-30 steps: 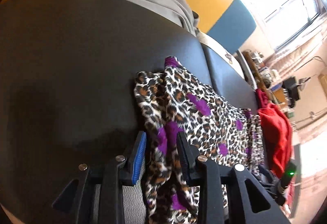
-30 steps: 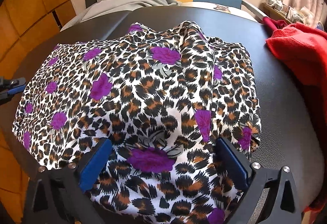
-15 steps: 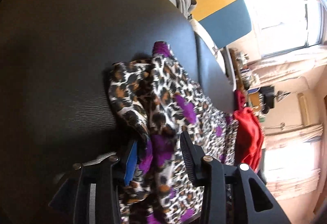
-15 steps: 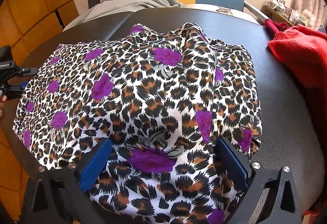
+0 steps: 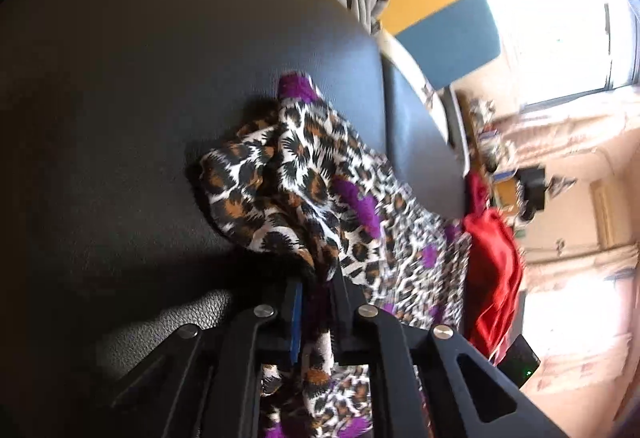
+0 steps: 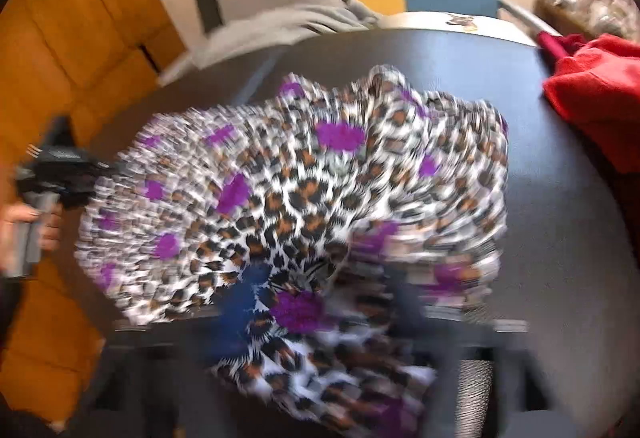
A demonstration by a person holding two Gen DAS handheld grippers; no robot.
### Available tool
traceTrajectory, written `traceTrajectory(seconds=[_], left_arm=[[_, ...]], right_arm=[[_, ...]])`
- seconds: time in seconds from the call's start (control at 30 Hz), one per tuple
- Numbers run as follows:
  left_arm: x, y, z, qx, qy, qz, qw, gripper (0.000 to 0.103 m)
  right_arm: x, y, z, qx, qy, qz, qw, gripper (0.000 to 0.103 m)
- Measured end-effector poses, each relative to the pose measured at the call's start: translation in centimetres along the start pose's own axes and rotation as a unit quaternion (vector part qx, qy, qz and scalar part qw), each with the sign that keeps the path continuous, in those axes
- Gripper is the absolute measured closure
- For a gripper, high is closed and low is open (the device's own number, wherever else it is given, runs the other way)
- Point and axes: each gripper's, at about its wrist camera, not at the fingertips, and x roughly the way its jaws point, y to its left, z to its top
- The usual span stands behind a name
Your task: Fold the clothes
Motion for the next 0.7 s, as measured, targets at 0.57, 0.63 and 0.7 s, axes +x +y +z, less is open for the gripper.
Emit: traceTrajectory(seconds=[0.57, 0.63, 0.7], left_arm=[[-6.7, -5.8, 1.6, 0.046, -0.041, -0.057, 0.9965, 0.095], [-6.9, -7.4, 1.3, 0.046, -0.042, -0.077, 0.9951, 0.095], [-6.9, -9.0, 0.9, 0.045, -0.042, -0.101, 0.9930, 0.095]], right_arm=[[2.9, -3.0, 2.8, -0.124, 0.098, -0.003, 0.987, 0.079], [2.8, -3.4, 2.8, -0.114, 0.098, -0.001, 0.989, 0.079], [2.6, -3.5, 2.3, -0.115, 0.088, -0.001, 0.989, 0.079]])
